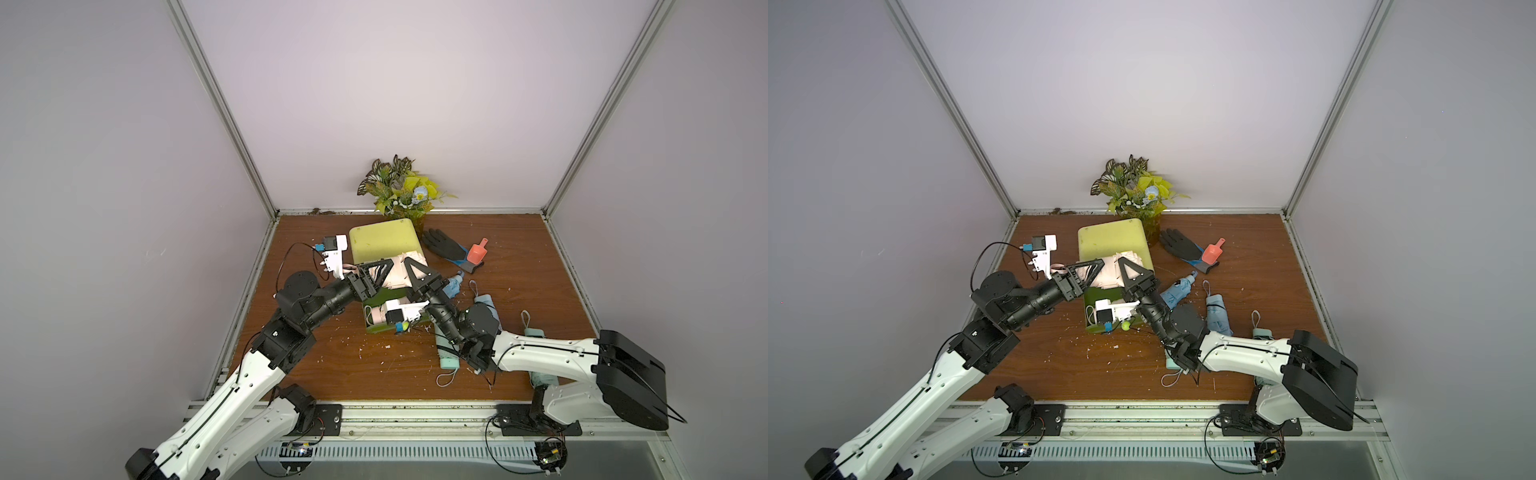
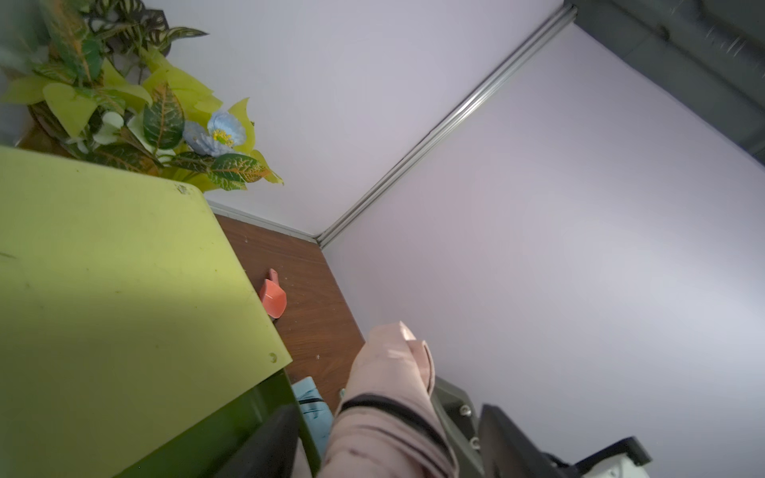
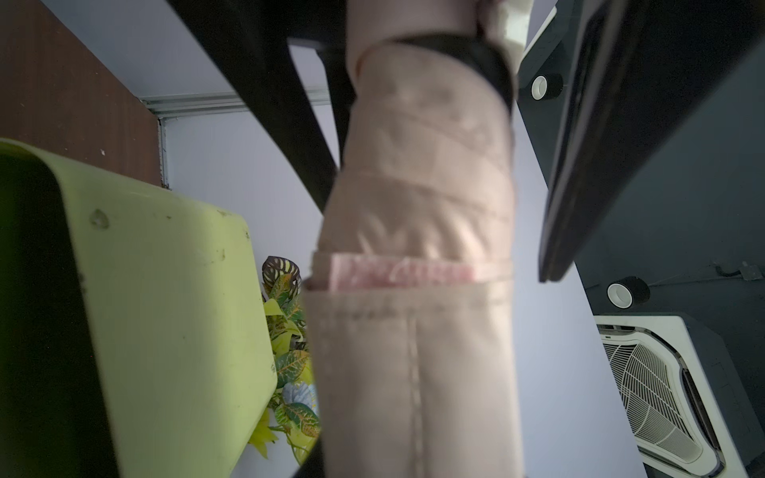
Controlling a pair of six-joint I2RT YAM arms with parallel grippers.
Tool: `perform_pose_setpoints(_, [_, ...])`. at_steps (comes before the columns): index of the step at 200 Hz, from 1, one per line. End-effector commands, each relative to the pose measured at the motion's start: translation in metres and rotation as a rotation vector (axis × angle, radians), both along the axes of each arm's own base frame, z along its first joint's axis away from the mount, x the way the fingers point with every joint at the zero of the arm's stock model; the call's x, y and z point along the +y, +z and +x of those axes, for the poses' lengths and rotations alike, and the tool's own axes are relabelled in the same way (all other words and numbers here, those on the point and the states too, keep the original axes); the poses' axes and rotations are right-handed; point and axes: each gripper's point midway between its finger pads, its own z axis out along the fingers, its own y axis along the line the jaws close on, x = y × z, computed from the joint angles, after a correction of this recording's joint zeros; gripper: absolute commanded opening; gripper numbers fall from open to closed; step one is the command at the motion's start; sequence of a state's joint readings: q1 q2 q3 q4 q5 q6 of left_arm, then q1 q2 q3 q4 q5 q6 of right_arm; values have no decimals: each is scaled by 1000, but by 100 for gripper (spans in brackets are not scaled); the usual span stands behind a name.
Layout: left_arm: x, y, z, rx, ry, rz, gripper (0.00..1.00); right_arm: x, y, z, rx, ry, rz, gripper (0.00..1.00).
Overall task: Place the umbrella in the drawer by color
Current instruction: Place the umbrella in the drawer.
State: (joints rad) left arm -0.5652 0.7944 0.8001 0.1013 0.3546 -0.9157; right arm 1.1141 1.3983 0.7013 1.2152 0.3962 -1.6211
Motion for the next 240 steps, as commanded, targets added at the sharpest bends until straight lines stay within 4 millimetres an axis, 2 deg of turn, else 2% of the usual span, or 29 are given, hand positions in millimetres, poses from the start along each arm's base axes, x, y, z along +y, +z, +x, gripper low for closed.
perform_pose_setpoints(1, [-1, 15, -7, -63, -23, 2, 44, -6, 49, -17, -86, 43, 137, 20])
perform_pose_setpoints(19, [6, 21, -6, -91, 16, 19, 24, -7, 42, -17, -65, 51, 134, 34])
perform_pose_setpoints(29, [10, 25, -6, -106, 38, 30, 18, -8, 40, -19, -51, 60, 139, 43])
perform_pose_setpoints(72, [24, 42, -2, -156, 120, 90, 8, -26, 24, -23, 60, 87, 172, 83])
perform_pose_setpoints(96, [38, 56, 0, -192, 195, 127, 7, -32, 3, -26, 184, 119, 154, 94])
perform_pose_setpoints(116, [50, 69, -1, -224, 259, 152, 6, -38, -11, -30, 277, 151, 164, 99])
perform_pose_setpoints(135, [61, 75, -1, -239, 313, 182, 6, -44, -18, -35, 352, 183, 195, 99])
perform_pose_setpoints(164, [76, 73, -3, -249, 380, 232, 6, -62, -13, -46, 466, 253, 334, 99])
perform_pose_setpoints(185, [79, 58, -3, -224, 382, 281, 6, -83, 8, -47, 564, 298, 565, 99])
perform_pose_setpoints(201, [75, 40, -2, -192, 359, 313, 6, -101, 20, -41, 664, 286, 758, 99])
perform_pose_setpoints(223, [66, 12, 4, -150, 323, 334, 4, -121, 24, -31, 776, 223, 940, 99])
perform_pose_setpoints(240, [57, -2, 8, -127, 293, 327, 3, -130, 21, -29, 820, 202, 1009, 99])
